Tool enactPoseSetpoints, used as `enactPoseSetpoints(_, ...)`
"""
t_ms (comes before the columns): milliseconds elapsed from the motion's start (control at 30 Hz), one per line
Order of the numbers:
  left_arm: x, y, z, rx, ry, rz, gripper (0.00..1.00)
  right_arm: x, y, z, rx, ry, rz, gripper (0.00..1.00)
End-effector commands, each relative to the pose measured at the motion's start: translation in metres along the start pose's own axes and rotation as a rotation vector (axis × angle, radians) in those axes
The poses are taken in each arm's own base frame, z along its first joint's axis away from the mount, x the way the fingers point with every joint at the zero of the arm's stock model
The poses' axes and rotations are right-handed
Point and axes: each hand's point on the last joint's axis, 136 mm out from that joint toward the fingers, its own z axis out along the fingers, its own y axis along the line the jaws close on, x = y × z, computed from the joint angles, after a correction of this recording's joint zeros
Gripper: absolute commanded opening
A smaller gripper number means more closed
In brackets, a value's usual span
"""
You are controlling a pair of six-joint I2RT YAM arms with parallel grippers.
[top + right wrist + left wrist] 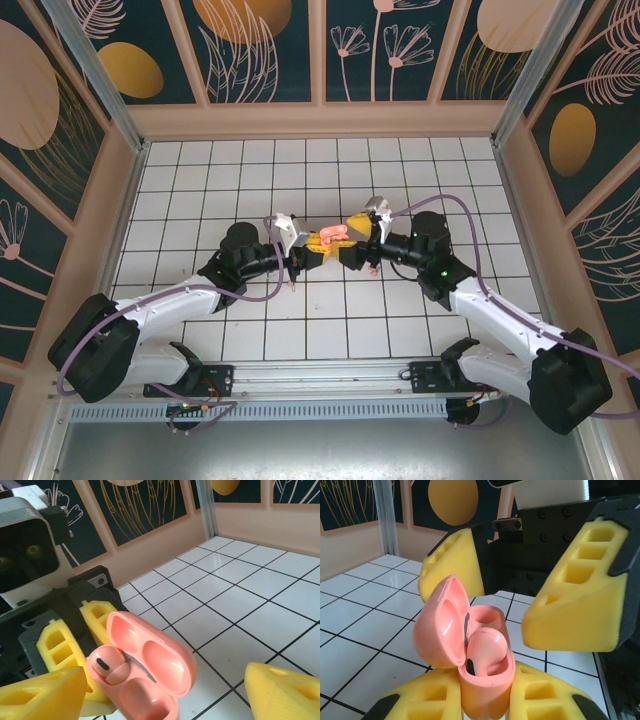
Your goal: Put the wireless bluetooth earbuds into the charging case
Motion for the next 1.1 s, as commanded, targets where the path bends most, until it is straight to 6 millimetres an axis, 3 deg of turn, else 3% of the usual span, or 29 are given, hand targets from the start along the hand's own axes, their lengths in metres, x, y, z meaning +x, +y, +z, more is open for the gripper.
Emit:
enactPoseSetpoints(0,-0.021,-0.007,0.0,0.023,-0.054,0.049,0.08,-0.024,0.01,-0.005,-0.032,-0.048,-0.06,0.83)
enactPoseSetpoints(267,-0.018,0.0,-0.001,-0.016,-0.043,0.037,0.08,-0.036,0.003,-0.01,0.041,-0.068,-0.004,0.82)
enactPoseSetpoints(467,0.001,0.016,-0.001,-0.104,-0.008,-0.042,0.07,-0.02,-0.037,-0.03,0.272,-0.009,0.185,0.8)
enactPoseSetpoints(733,0.025,0.026,-0.006,-0.171,0.037,-0.116,0.07,0.039,-0.075,-0.054,0.552,0.214,0.393,0.7)
enactPoseSetpoints(900,0.034,0.029,-0.007,-0.192,0.059,-0.137,0.07,0.08,-0.091,-0.052,0.617,0.395,0.475,0.6)
enactPoseSetpoints(1067,0.038,0.031,-0.007,-0.202,0.071,-0.148,0.07,0.116,-0.112,-0.048,0.686,0.561,0.555,0.59)
